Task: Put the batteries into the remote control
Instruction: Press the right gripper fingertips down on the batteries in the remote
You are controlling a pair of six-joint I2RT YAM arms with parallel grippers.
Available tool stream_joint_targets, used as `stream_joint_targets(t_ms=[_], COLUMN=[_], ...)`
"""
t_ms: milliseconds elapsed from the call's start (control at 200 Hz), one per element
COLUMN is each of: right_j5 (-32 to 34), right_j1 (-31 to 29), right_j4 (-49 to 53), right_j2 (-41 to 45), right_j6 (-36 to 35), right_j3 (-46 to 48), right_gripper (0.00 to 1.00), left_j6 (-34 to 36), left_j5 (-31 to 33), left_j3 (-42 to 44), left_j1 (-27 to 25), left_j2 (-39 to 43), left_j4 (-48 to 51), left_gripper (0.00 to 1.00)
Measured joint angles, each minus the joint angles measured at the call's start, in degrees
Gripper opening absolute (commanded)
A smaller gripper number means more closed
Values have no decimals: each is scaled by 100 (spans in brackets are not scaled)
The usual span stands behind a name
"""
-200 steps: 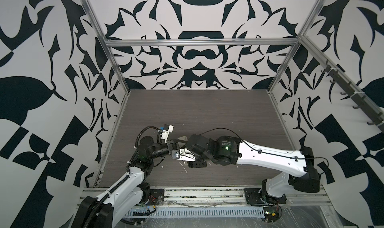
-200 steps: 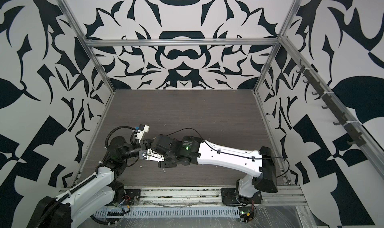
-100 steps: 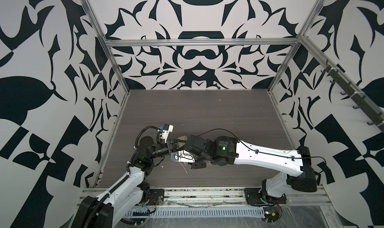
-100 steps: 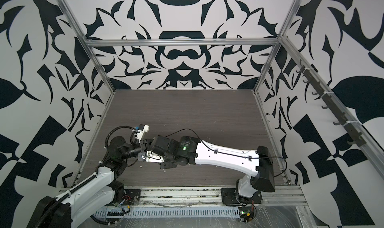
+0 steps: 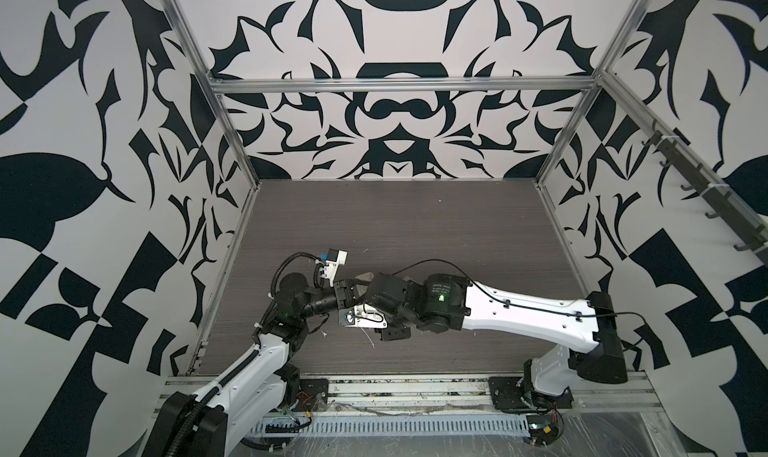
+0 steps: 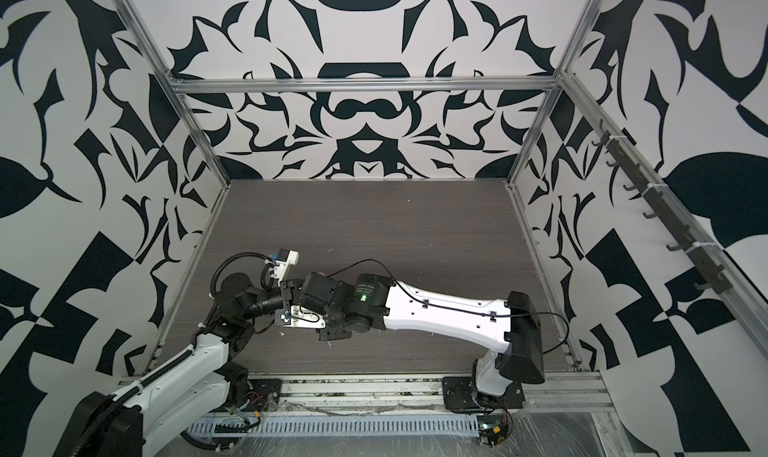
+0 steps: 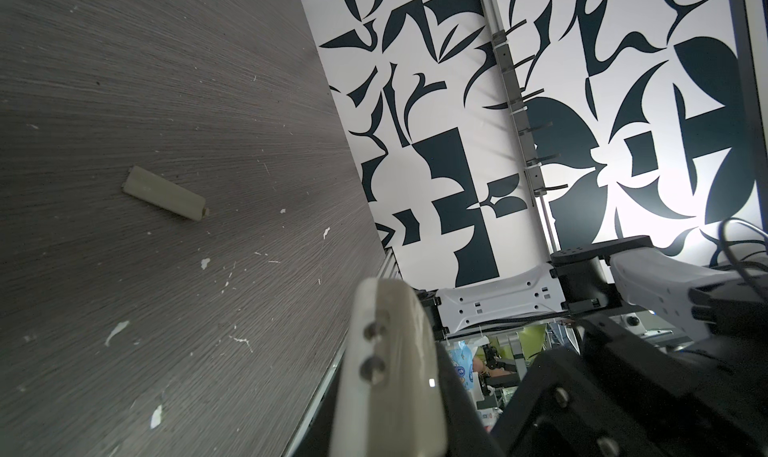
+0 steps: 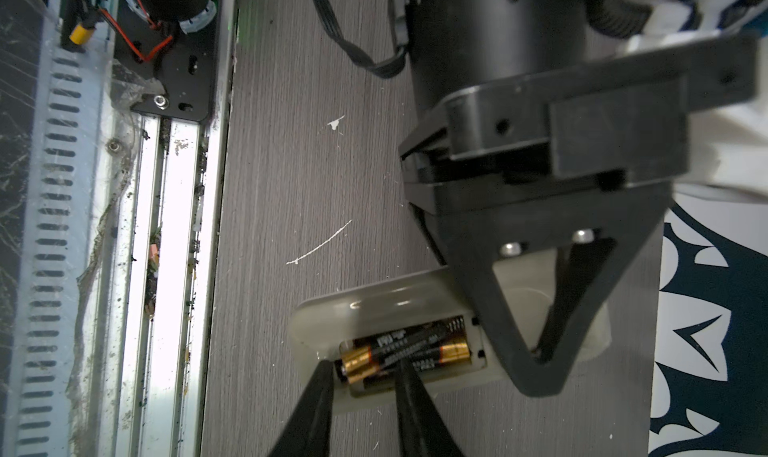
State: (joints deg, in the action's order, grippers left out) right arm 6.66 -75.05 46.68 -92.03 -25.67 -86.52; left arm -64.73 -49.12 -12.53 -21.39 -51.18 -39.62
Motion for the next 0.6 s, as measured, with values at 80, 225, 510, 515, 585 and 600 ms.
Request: stream_joint_targets(t_ms=[80, 225, 510, 515, 585, 600], right_j5=[2, 11, 55, 57, 66, 68], right_j1=[-4, -4, -4, -4, -4, -4], right_j4=[2, 0, -7, -7, -28, -33], right_j2=[-42, -57, -57, -57, -57, -57], right_j6=[0, -2, -7, -2, 0, 0], right_j3=[0, 0, 0, 0, 0, 0], right_gripper=[29, 25, 20, 19, 18, 18], left_j6=[0, 0, 0, 0, 0, 0], left_j5=[0, -2, -2, -2, -2, -2], left_j3=[0, -2, 0, 0, 0, 0], left_j1=[0, 0, 0, 0, 0, 0], left_j2=[-2, -13, -22, -22, -22, -22], left_j4=[0, -2, -2, -2, -2, -4], left_gripper=[0, 0, 0, 0, 0, 0])
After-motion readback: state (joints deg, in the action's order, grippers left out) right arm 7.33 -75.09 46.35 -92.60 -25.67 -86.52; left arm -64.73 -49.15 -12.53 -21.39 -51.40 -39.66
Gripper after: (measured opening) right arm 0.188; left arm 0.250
